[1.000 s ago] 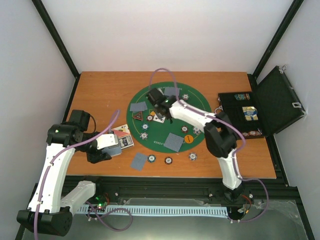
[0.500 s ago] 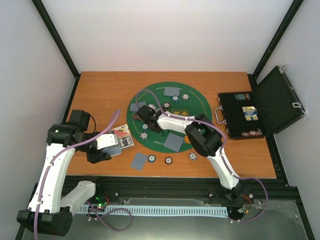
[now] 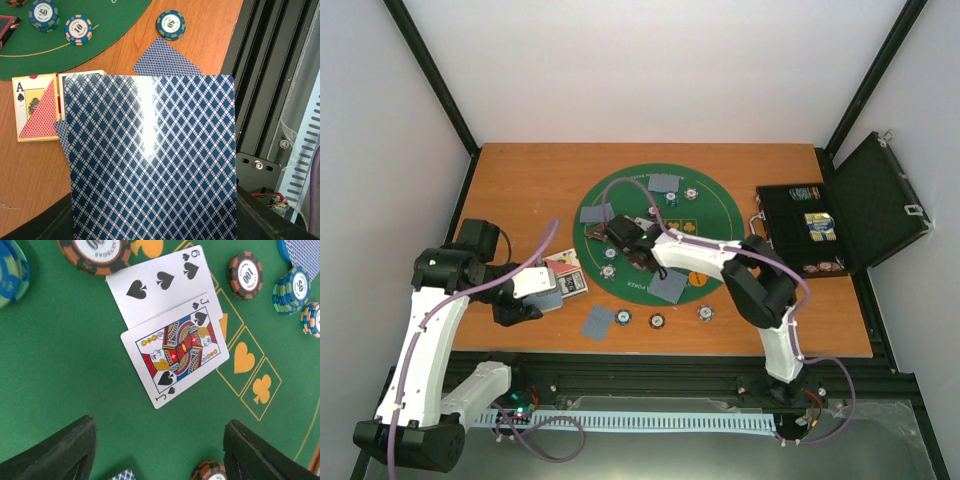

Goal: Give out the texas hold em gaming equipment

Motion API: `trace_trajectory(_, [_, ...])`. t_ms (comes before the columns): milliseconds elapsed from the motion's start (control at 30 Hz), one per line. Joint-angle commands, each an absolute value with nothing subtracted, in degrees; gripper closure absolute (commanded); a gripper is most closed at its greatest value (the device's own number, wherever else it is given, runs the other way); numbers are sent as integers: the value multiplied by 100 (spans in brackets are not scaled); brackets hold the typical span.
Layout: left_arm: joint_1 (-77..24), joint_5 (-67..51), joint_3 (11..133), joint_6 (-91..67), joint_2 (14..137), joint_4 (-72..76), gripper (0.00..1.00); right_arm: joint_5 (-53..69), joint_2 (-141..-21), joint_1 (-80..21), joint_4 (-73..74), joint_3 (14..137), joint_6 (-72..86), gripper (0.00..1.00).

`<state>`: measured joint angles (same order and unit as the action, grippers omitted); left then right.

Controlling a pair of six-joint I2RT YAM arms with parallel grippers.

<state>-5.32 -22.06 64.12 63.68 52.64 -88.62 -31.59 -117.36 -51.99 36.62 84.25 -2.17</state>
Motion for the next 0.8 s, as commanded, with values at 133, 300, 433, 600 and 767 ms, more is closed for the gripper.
trace_trajectory(133, [-547,-2297,6680,6442,5189,-9014,99,-925,-10279,-4449,3496,7777,1479,32])
trace_trajectory(300, [-545,-2350,6646,6426,5200,-8978,99,1657,-9093,-4193,2387,6845,3023,23])
trace_trajectory(433, [-546,-2362,6619,6402,5222,-8933,99,3118,-8576,-4328,1073,6114,4245,16])
trace_trajectory(600, [-545,-2392,6551,6368,5222,-8865,99,3643,-8336,-4869,49,5737,5052,13])
trace_trajectory(767, [-545,-2443,6574,6350,5285,-8863,99,3784,-8557,-5388,-793,5722,5638,13])
